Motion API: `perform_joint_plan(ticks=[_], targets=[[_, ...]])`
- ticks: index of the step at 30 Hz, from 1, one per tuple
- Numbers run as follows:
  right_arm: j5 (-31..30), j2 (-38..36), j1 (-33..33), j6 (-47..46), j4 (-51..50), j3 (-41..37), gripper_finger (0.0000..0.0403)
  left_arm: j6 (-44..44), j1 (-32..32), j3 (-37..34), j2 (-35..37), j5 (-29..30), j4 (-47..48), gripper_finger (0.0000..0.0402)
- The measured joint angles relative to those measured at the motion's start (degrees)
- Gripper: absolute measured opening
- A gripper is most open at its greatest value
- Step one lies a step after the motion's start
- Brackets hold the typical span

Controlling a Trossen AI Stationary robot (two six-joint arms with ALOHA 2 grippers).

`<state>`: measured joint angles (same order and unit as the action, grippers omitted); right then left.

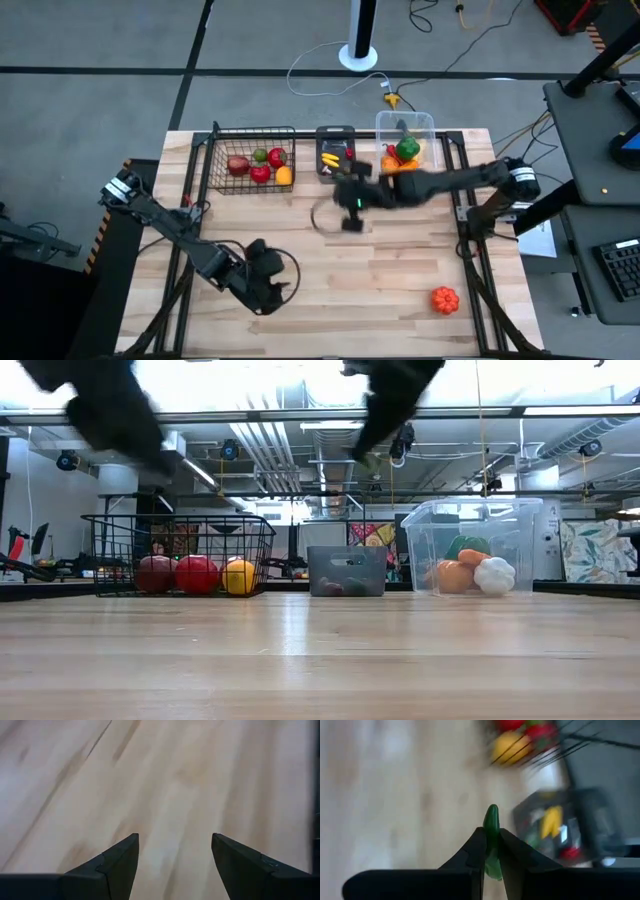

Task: Sort produce into baskets
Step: Put the green chili pepper into the black bin

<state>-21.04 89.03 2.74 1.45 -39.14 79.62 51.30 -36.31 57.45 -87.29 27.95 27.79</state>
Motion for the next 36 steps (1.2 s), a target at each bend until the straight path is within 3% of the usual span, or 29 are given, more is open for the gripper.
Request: perform_joint_plan(ticks=[7,14,21,36], targets=[[2.44,0.02,-14.58,-1.25,6.83,3.65,0.0033,20.30,-0.66,0.00,-1.30,-0.53,16.51,0.0232],[19.81,1.41,-28.09,-7.42,9.09,3.95,0.0033,23.55,-0.64,0.00,-3.25,-0.48,18.78,0.0232],[19.57,4.53,-29.85,-7.89,13.25,3.88,0.0041,22.89,-0.64,0.00,-4.32,-0.39,19.21,0.0232],[19.56,5.47,-29.80,-8.17,12.60,3.88,0.0152,22.74,-0.64,0.00,-4.30,-0.05,19.83,0.0232]])
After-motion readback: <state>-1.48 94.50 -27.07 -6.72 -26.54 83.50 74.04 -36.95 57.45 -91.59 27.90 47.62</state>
